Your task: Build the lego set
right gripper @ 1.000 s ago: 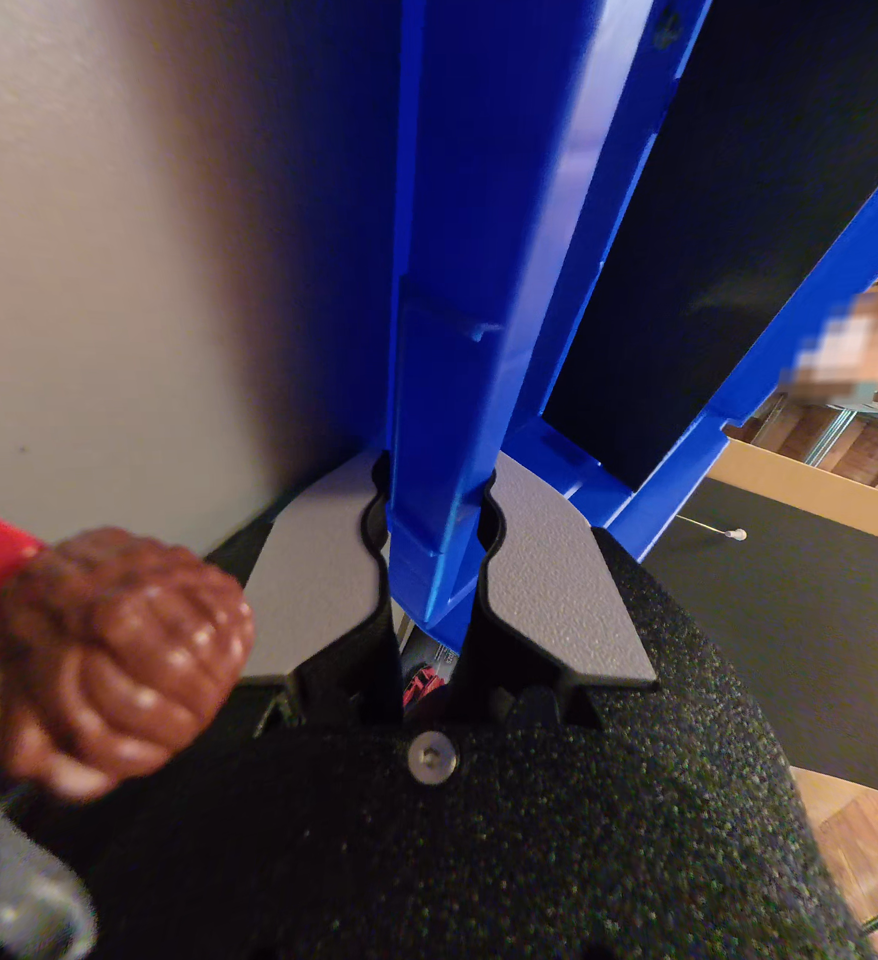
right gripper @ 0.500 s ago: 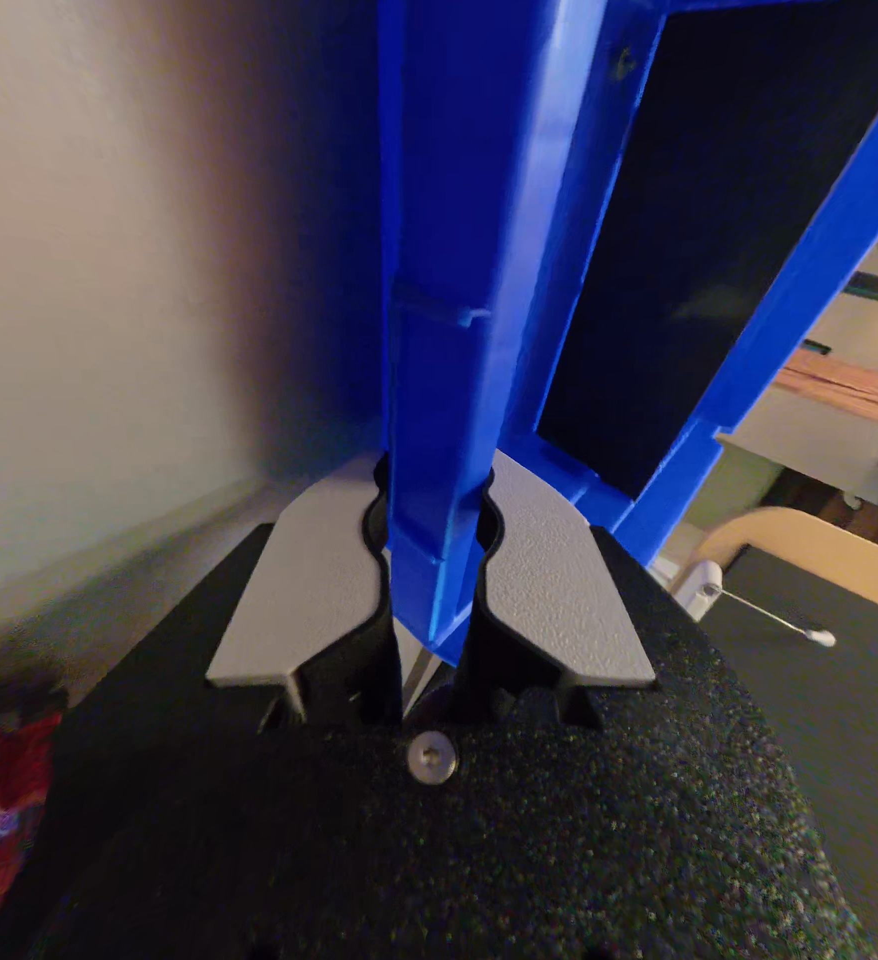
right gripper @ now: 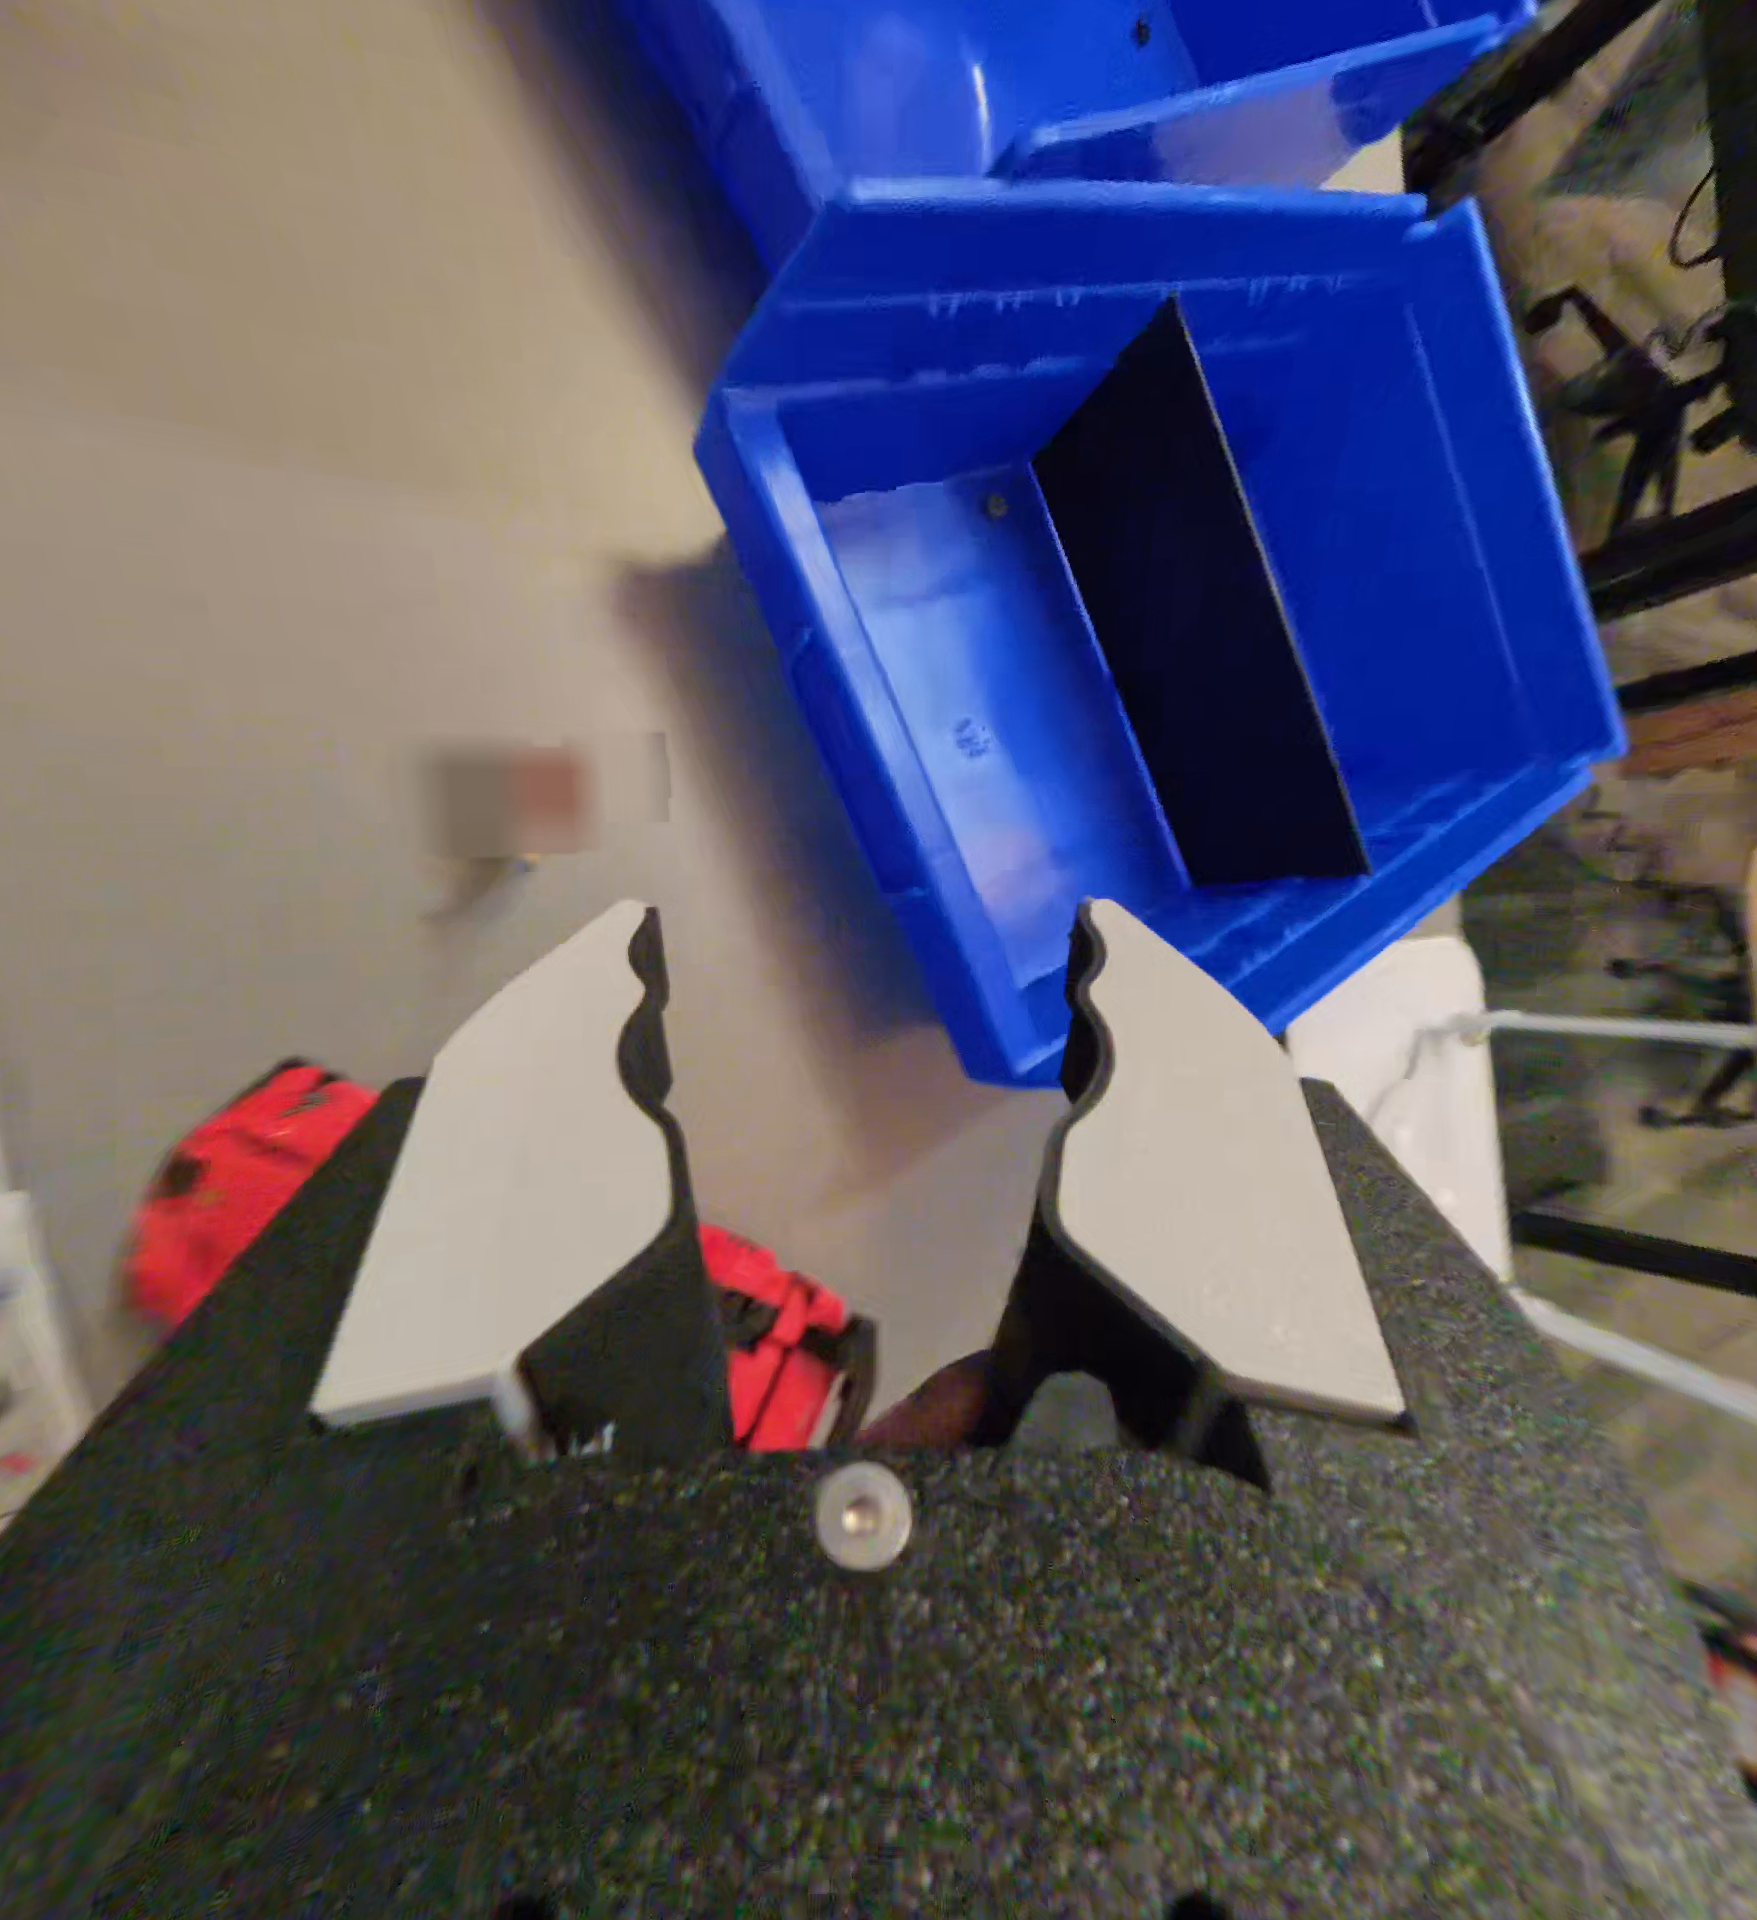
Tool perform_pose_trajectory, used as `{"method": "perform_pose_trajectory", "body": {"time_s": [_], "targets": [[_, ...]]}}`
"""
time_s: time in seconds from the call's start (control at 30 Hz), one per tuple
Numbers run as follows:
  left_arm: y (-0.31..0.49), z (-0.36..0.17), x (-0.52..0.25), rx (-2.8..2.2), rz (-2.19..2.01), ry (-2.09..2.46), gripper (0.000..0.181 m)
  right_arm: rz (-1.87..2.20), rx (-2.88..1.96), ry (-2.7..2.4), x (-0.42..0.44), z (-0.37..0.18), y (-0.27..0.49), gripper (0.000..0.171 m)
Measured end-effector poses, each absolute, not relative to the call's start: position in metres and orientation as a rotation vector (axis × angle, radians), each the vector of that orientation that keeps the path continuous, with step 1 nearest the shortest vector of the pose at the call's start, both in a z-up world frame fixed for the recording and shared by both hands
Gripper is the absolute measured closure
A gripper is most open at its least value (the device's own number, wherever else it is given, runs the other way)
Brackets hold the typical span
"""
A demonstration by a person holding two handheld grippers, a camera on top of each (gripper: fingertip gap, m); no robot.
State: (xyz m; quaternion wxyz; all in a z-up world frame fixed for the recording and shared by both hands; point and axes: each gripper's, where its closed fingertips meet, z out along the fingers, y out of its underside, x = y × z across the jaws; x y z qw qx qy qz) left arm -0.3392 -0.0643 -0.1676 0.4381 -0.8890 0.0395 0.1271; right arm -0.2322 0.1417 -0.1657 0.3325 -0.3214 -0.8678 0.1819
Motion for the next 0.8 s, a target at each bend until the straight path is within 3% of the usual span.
{"method": "perform_pose_trajectory", "body": {"time_s": [0.1,0.3,0.4,0.57,0.67,0.8], "targets": [[-0.064,-0.148,-0.279,-2.094,0.043,0.061,0.106,0.71,-0.989,-2.245,-0.176,-0.145,0.129,0.09],[-0.054,-0.149,-0.165,-1.937,-0.318,0.129,0.118,1.12,-1.156,-2.261,-0.065,-0.157,0.081,0.106],[-0.049,-0.17,-0.12,-1.953,-0.395,0.183,0.13,1.243,-1.193,-2.273,-0.025,-0.182,0.056,0.125],[-0.037,-0.205,-0.083,-2.01,-0.385,0.209,0.156,1.326,-1.344,-2.142,-0.013,-0.224,0.035,0.151],[-0.03,-0.213,-0.076,-2.027,-0.412,0.213,0.17,1.346,-1.429,-2.022,-0.022,-0.234,0.034,0.151],[-0.02,-0.225,-0.074,-2.076,-0.435,0.218,0.173,1.3,-1.535,-1.921,-0.036,-0.249,0.036,0.148]]}}
